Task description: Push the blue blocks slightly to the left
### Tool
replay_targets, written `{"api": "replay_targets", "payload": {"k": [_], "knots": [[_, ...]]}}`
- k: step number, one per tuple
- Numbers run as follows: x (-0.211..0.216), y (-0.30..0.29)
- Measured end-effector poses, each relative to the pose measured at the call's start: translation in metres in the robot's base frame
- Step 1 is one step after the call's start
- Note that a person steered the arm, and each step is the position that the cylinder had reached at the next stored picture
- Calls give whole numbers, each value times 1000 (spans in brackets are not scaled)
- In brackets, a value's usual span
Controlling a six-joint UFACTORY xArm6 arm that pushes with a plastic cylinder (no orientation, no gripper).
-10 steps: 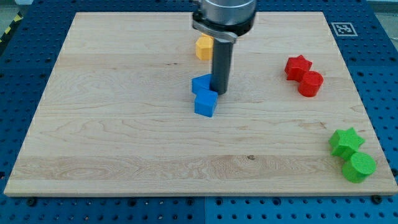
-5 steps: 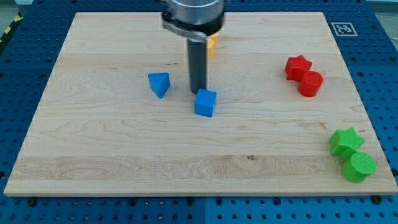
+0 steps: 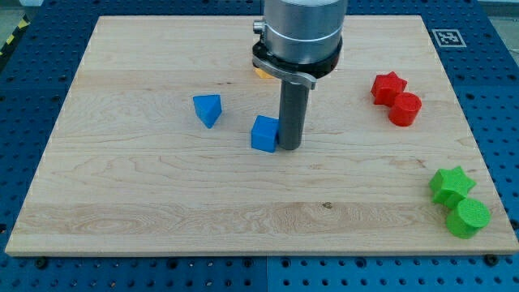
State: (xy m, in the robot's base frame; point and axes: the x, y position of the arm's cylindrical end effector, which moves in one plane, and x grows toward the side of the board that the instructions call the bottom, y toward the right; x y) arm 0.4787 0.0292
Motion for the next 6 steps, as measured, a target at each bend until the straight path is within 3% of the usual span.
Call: {"api": "replay_targets", "payload": {"k": [4,6], "knots": [[-5,-59],[-86,-50]]}}
